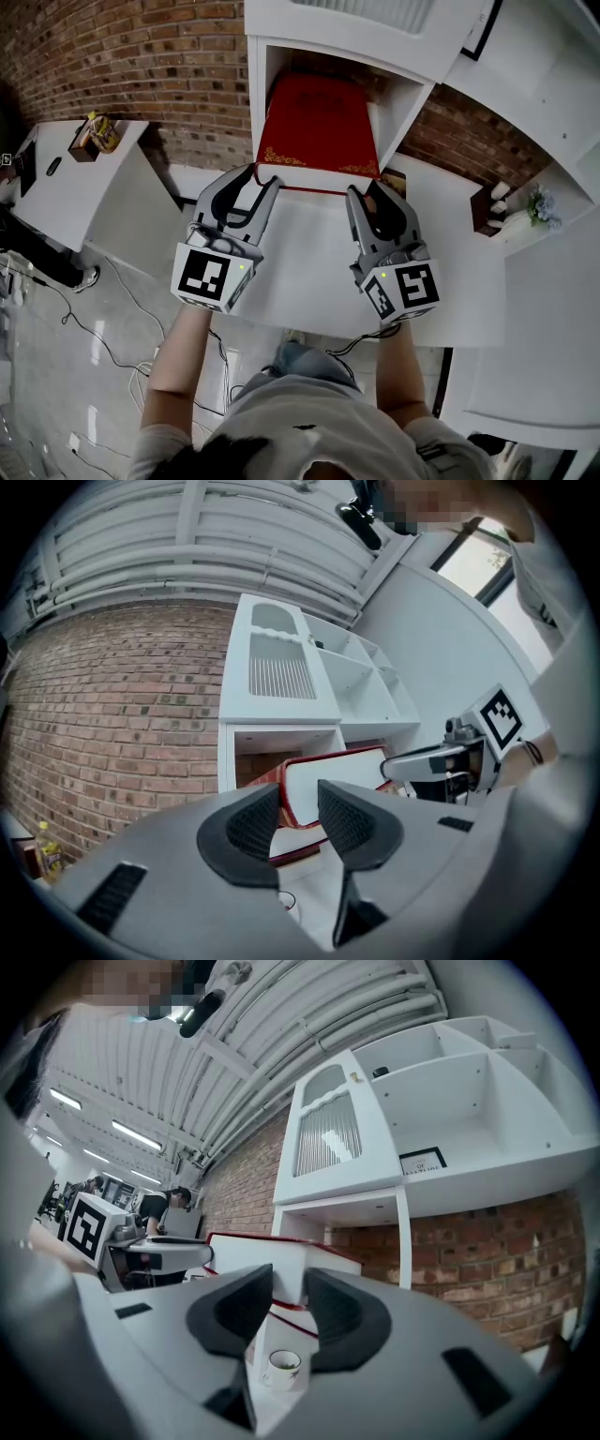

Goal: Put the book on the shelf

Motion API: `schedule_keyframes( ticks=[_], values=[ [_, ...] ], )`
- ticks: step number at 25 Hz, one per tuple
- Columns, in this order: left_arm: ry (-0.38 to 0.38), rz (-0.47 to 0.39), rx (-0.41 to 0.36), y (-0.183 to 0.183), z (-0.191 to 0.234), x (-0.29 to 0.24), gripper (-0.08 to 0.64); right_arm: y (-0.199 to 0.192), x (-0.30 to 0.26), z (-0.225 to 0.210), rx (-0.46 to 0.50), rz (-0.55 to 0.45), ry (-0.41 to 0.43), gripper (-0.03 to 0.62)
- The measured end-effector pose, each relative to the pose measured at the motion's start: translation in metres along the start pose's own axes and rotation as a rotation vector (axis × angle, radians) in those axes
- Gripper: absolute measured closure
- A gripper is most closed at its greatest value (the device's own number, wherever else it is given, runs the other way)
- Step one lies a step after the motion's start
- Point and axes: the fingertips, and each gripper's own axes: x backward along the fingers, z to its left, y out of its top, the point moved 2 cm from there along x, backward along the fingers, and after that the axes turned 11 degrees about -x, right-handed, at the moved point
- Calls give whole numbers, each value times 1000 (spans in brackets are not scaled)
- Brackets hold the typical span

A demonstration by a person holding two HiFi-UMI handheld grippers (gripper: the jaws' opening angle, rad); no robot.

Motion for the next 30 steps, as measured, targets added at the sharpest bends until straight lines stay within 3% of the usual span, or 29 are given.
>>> schedule_keyframes(
  ticks=[30],
  values=[
    [-22,99,81,-53,43,-85,423,-20,-81,-53,-22,40,-4,469]
  ],
)
